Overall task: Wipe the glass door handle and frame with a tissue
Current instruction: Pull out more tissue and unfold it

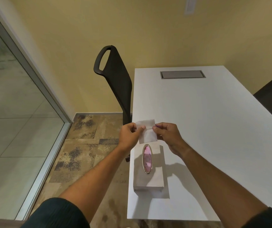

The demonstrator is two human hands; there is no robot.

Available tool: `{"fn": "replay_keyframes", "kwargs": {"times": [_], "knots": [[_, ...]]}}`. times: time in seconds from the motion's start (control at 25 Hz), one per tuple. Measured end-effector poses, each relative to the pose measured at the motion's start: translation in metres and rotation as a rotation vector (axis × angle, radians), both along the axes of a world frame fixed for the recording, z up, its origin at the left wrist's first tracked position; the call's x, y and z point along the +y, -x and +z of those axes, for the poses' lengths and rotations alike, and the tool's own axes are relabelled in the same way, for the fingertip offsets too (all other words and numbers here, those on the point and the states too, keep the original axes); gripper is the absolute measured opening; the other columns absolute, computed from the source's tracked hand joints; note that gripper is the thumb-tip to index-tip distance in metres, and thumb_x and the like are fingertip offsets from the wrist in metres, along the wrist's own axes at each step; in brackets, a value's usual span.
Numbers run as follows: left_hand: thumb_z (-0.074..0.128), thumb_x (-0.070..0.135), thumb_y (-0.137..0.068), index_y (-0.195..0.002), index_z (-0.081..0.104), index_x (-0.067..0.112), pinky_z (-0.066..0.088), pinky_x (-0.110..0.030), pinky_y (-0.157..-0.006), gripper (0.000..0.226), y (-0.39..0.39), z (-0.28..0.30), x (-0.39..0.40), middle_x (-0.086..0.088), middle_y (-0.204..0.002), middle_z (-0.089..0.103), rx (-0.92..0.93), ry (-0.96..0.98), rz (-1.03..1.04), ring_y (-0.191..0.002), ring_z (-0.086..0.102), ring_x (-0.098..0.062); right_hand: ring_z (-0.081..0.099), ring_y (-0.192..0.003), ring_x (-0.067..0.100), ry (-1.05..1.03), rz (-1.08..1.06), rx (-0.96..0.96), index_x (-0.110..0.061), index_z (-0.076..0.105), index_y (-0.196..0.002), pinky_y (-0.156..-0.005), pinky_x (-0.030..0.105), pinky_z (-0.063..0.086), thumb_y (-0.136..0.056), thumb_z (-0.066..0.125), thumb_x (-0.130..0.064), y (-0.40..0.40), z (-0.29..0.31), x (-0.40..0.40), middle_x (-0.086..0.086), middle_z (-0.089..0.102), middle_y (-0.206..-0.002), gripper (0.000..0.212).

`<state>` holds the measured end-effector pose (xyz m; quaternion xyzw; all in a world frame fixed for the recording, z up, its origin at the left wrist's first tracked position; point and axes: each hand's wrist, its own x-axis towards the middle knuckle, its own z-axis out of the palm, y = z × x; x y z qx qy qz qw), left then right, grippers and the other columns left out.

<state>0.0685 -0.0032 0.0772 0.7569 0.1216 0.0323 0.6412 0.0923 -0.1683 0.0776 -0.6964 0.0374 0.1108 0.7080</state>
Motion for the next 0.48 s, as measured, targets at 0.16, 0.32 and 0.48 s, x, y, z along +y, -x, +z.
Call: {"fn": "replay_keyframes", "kwargs": {"times": [0.16, 0.32, 0.48], "knots": [[0.068, 0.016, -0.095, -0.085, 0.071, 0.005, 0.053, -0.019, -0.062, 0.015, -0.003, 0.000, 0.006, -0.015, -0.091, 0.073, 0.031, 0.063, -0.003, -0.077, 0.069, -0.015, 0.069, -0.083, 0.020, 0.017, 0.002, 0.013, 0.002, 0.070, -0.105, -0.071, 0.028, 0.058, -0.094, 0.064, -0.008, -0.003, -0.002, -0.003, 0.013, 0.072, -0.099, 0.016], [0.071, 0.013, -0.092, -0.079, 0.070, 0.010, 0.055, -0.019, -0.061, 0.014, -0.001, 0.003, 0.005, -0.010, -0.087, 0.073, 0.043, 0.114, -0.005, -0.074, 0.071, -0.011, 0.070, -0.089, 0.025, 0.040, -0.030, 0.023, -0.005, 0.068, -0.102, -0.069, 0.029, 0.058, -0.094, 0.065, -0.012, -0.002, -0.001, 0.002, 0.013, 0.071, -0.101, 0.011], [0.077, 0.015, -0.087, -0.078, 0.069, 0.010, 0.055, -0.019, -0.059, 0.013, 0.002, 0.004, 0.003, -0.011, -0.086, 0.072, 0.038, 0.124, -0.008, -0.073, 0.072, -0.013, 0.068, -0.090, 0.021, 0.129, -0.087, -0.043, -0.012, 0.068, -0.100, -0.071, 0.025, 0.055, -0.091, 0.070, -0.019, 0.001, -0.002, 0.010, 0.005, 0.070, -0.096, 0.011]]}}
